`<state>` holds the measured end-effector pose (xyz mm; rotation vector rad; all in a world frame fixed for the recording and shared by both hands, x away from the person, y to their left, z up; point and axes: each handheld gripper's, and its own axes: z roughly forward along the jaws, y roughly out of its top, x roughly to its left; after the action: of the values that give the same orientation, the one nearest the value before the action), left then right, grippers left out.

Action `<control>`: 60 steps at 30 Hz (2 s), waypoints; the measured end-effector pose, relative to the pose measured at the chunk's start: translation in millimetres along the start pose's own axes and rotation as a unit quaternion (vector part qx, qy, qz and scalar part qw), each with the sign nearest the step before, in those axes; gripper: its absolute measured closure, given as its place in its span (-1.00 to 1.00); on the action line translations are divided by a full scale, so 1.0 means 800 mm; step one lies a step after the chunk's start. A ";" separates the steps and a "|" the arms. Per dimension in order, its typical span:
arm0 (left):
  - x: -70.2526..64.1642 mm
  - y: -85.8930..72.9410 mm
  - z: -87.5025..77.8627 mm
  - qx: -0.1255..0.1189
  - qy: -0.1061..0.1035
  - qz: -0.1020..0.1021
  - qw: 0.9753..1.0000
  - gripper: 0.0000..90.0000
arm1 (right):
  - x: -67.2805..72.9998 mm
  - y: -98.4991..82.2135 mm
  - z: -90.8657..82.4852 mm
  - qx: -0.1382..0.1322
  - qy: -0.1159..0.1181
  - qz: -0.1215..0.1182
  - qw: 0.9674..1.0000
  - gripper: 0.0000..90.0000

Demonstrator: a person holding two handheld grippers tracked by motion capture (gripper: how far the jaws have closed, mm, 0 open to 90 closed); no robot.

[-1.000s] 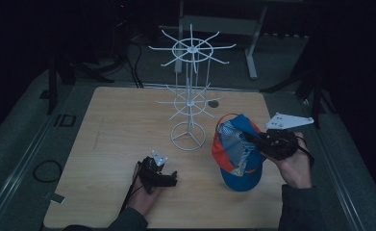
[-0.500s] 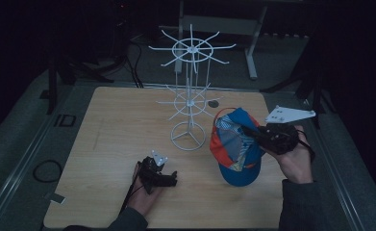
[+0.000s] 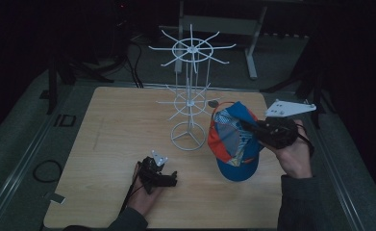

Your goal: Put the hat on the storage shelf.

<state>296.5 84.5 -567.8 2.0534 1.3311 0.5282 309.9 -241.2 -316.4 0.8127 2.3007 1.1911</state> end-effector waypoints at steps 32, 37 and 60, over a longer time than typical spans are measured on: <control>0.000 0.000 0.000 0.000 0.000 -0.001 1.000 -0.96 | -0.013 0.015 -0.014 -0.037 0.002 0.021 0.999 0.95; 0.000 0.000 0.000 0.000 0.000 0.000 1.000 -0.96 | -0.017 0.016 -0.015 -0.043 0.008 0.027 0.999 0.95; 0.000 0.000 0.000 0.001 0.000 0.001 1.000 -0.96 | -0.020 0.044 -0.022 -0.051 0.019 0.016 0.998 0.95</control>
<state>296.6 84.5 -567.7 2.0563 1.3298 0.5280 321.9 -246.0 -276.0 0.7975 2.2440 1.3383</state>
